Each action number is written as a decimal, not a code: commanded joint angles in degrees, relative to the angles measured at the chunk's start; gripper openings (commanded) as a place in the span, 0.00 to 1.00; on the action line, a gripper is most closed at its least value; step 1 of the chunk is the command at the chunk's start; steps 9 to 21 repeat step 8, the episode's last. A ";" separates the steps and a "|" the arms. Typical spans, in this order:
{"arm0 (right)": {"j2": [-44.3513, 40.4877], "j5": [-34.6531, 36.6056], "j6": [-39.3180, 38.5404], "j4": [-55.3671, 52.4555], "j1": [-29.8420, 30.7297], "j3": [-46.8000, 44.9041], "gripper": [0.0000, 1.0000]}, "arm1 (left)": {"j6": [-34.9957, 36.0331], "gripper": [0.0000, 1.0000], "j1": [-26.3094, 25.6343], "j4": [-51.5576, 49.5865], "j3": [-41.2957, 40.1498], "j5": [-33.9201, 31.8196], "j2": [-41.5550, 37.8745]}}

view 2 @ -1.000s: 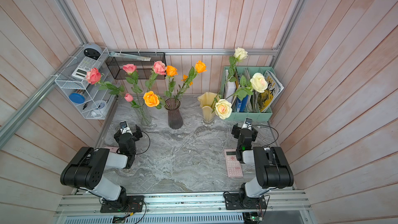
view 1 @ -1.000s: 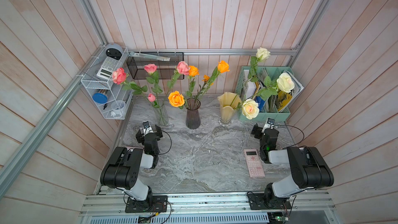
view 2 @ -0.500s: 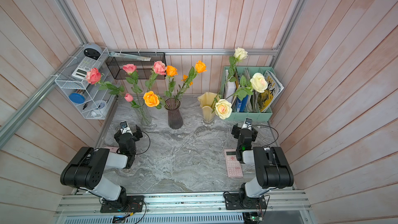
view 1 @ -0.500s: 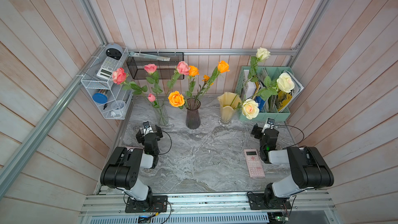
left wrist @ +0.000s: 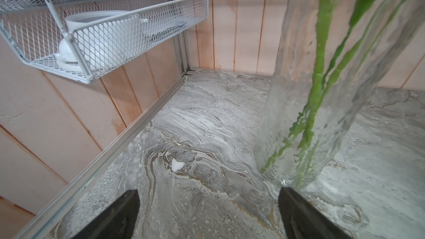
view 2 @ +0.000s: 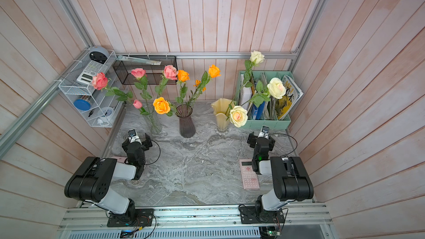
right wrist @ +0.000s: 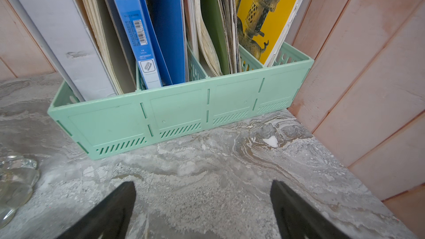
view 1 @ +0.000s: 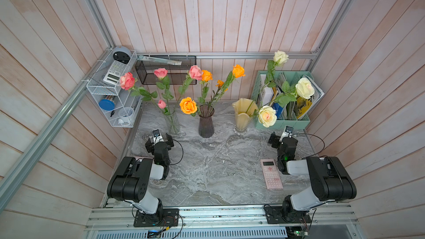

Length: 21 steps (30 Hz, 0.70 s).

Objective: Arrange the flowers in different vases according to their colors
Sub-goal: Reset both arms

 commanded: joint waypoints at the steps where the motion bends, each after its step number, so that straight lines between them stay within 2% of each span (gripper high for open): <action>1: 0.66 0.52 -0.61 0.43 0.22 -0.56 0.98 | -0.65 1.00 0.23 0.02 0.86 0.37 -0.96; 21: 0.66 0.55 -0.62 0.38 0.22 -0.58 0.98 | -0.60 1.00 0.27 0.01 1.03 0.35 -0.96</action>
